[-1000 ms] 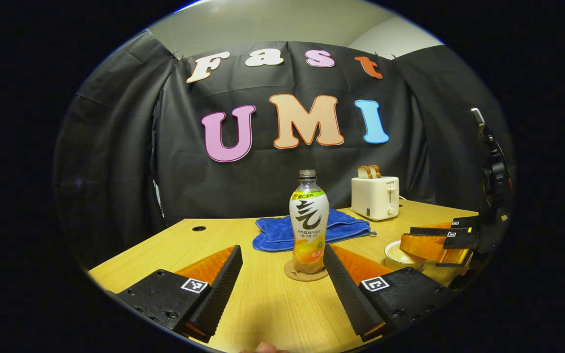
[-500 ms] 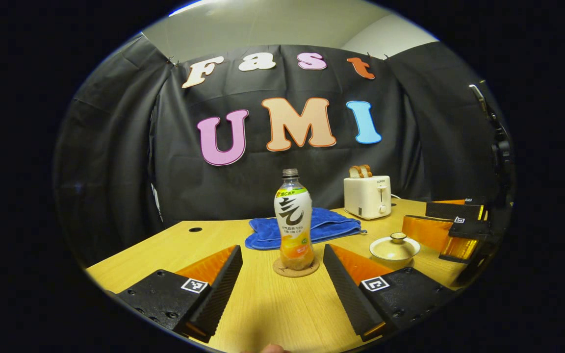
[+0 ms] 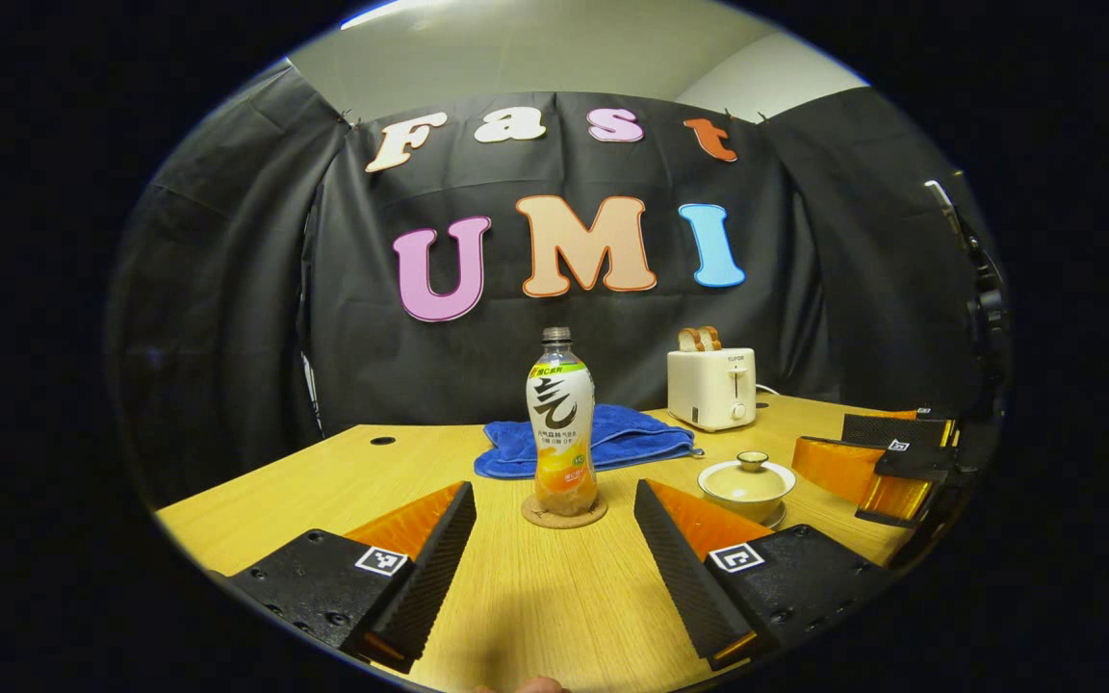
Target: Open the teacup lid with one hand, grasp the water bottle and pour water into the teacup with the other hand; after pouring, place the water bottle on the coaster and then close the teacup lid.
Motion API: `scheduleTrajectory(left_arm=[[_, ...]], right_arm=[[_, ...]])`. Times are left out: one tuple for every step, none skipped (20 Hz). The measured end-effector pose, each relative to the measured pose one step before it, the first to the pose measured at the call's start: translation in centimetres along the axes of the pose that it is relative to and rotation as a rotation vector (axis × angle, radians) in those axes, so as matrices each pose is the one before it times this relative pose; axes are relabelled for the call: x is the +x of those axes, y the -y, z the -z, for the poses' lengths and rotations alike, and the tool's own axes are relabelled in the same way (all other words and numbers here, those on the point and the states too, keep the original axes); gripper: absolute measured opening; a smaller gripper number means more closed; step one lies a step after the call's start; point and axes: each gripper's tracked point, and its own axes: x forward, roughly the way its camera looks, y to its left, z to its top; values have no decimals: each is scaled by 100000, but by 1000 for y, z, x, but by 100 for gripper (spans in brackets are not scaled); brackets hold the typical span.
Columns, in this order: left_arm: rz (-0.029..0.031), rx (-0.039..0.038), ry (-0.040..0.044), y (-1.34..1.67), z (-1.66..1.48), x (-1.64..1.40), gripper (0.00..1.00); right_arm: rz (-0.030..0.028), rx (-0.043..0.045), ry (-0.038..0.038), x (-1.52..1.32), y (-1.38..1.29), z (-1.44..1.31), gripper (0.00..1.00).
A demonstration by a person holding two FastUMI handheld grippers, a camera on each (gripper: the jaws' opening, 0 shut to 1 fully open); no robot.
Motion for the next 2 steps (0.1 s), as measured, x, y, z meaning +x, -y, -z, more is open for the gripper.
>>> scheduleTrajectory(left_arm=[[-754, -892, -813, -150, 311, -50, 97], [-566, -584, -1066, -86, 275, -79, 100]], right_arm=[[624, -321, -241, -131, 78, 200, 96], [855, -118, 1143, -15, 155, -145, 95]])
